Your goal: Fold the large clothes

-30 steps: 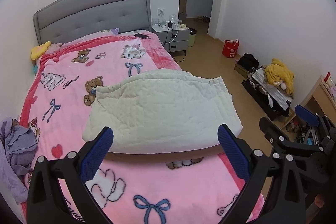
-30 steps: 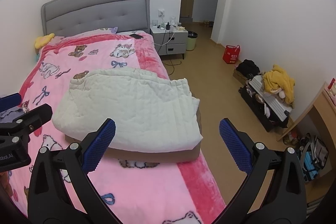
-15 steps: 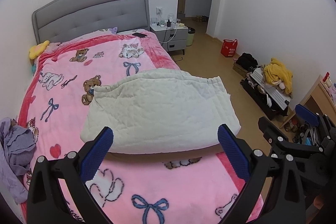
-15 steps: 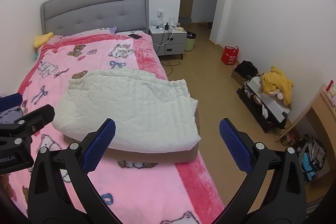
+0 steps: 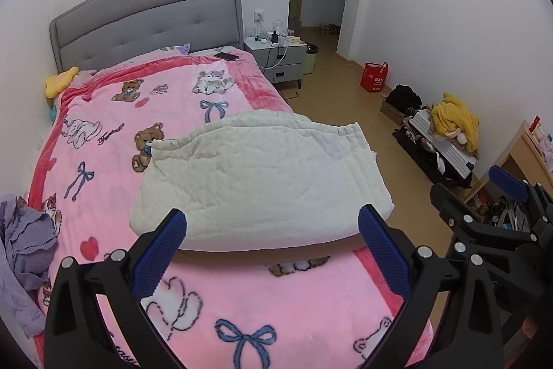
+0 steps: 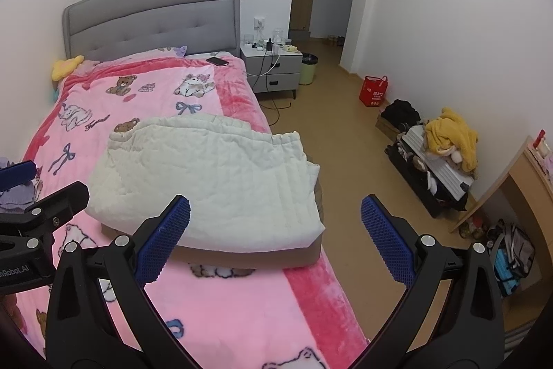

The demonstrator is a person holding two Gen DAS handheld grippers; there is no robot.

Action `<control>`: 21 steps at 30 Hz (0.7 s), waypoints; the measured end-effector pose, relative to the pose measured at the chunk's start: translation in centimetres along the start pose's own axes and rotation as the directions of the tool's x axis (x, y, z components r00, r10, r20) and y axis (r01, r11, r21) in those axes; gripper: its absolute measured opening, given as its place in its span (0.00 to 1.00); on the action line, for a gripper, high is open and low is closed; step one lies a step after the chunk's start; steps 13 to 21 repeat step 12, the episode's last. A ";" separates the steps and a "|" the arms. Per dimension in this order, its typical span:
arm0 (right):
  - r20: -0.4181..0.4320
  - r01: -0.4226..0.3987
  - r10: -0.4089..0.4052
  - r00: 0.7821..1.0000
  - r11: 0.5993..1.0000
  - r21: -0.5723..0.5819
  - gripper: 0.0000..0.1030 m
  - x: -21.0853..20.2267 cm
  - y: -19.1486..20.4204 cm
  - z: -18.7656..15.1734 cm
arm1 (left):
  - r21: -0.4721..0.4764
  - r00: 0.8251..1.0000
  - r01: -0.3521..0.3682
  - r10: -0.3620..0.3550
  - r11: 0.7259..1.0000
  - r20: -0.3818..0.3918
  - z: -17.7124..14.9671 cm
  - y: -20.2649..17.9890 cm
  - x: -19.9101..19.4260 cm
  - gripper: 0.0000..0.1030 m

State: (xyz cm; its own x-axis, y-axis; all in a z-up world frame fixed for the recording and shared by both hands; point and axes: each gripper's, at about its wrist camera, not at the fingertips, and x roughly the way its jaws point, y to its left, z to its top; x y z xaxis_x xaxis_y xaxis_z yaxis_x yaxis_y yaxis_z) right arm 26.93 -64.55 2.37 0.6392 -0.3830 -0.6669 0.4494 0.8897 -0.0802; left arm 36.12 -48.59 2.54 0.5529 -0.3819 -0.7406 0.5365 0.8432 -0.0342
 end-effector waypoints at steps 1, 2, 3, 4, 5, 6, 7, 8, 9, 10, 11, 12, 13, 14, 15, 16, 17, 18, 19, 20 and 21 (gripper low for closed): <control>0.003 -0.001 0.001 1.000 1.000 0.002 0.92 0.0 0.0 0.0 | -0.003 1.000 0.000 0.000 1.000 0.000 0.0 0.0 0.0 0.95; 0.003 -0.001 0.001 1.000 1.000 0.004 0.92 -0.2 -0.1 0.0 | -0.001 1.000 0.002 -0.002 1.000 0.000 0.0 0.0 0.0 0.95; 0.004 -0.001 0.001 1.000 1.000 0.005 0.92 -0.2 -0.1 0.0 | -0.002 1.000 0.001 -0.001 1.000 -0.001 0.0 0.0 0.0 0.95; 0.004 0.000 0.000 1.000 1.000 0.007 0.92 -0.2 -0.2 0.1 | 0.001 1.000 -0.002 0.002 1.000 0.001 0.0 0.0 -0.1 0.95; 0.004 -0.001 0.001 1.000 1.000 0.008 0.92 -0.2 -0.2 0.1 | 0.001 1.000 -0.005 0.005 1.000 0.002 0.0 0.0 -0.1 0.95; 0.005 -0.002 0.002 1.000 1.000 0.010 0.92 -0.3 -0.2 0.1 | 0.002 1.000 -0.007 0.007 1.000 0.003 -0.1 0.0 -0.1 0.95; 0.006 -0.003 0.002 1.000 1.000 0.013 0.92 -0.4 -0.2 0.1 | 0.001 1.000 -0.009 0.009 1.000 0.003 0.0 0.0 -0.1 0.95; 0.006 -0.004 0.004 1.000 1.000 0.013 0.92 -0.4 -0.2 0.1 | -0.001 1.000 -0.010 0.010 1.000 0.003 0.0 -0.1 -0.1 0.95; 0.006 -0.003 0.003 1.000 1.000 0.012 0.92 -0.5 -0.2 0.1 | -0.001 1.000 -0.010 0.010 1.000 0.003 0.0 -0.1 -0.1 0.95; 0.006 -0.001 0.000 1.000 1.000 0.012 0.92 -0.5 -0.2 0.2 | 0.000 1.000 -0.011 0.011 1.000 0.004 0.0 -0.1 -0.2 0.95; 0.006 -0.001 0.001 1.000 1.000 0.013 0.92 -0.5 -0.2 0.1 | 0.001 1.000 -0.015 0.015 1.000 0.005 0.0 -0.1 -0.2 0.95; 0.007 -0.001 0.001 1.000 1.000 0.014 0.92 -0.6 -0.2 0.1 | 0.002 1.000 -0.018 0.018 1.000 0.007 0.0 -0.1 -0.2 0.95; 0.007 -0.001 0.001 1.000 1.000 0.014 0.92 -0.6 -0.2 0.1 | 0.002 1.000 -0.018 0.018 1.000 0.007 0.0 -0.1 -0.2 0.95; 0.007 -0.001 0.001 1.000 1.000 0.014 0.92 -0.6 -0.2 0.1 | 0.002 1.000 -0.018 0.018 1.000 0.007 0.0 -0.1 -0.2 0.95; 0.007 -0.001 0.001 1.000 1.000 0.014 0.92 -0.6 -0.2 0.1 | 0.002 1.000 -0.018 0.018 1.000 0.007 0.0 -0.1 -0.2 0.95; 0.007 -0.001 0.001 1.000 1.000 0.014 0.92 -0.6 -0.2 0.1 | 0.002 1.000 -0.018 0.018 1.000 0.007 0.0 -0.1 -0.2 0.95; 0.007 -0.001 0.001 1.000 1.000 0.014 0.92 -0.6 -0.2 0.1 | 0.002 1.000 -0.018 0.018 1.000 0.007 0.0 -0.1 -0.2 0.95; 0.007 -0.001 0.001 1.000 1.000 0.014 0.92 -0.6 -0.2 0.1 | 0.002 1.000 -0.018 0.018 1.000 0.007 0.0 -0.1 -0.2 0.95; 0.007 -0.001 0.001 1.000 1.000 0.014 0.92 -0.6 -0.2 0.1 | 0.002 1.000 -0.018 0.018 1.000 0.007 0.0 -0.1 -0.2 0.95; 0.007 -0.001 0.001 1.000 1.000 0.014 0.92 -0.6 -0.2 0.1 | 0.002 1.000 -0.018 0.018 1.000 0.007 0.0 -0.1 -0.2 0.95; 0.007 -0.001 0.001 1.000 1.000 0.014 0.92 -0.6 -0.2 0.1 | 0.002 1.000 -0.018 0.018 1.000 0.007 0.0 -0.1 -0.2 0.95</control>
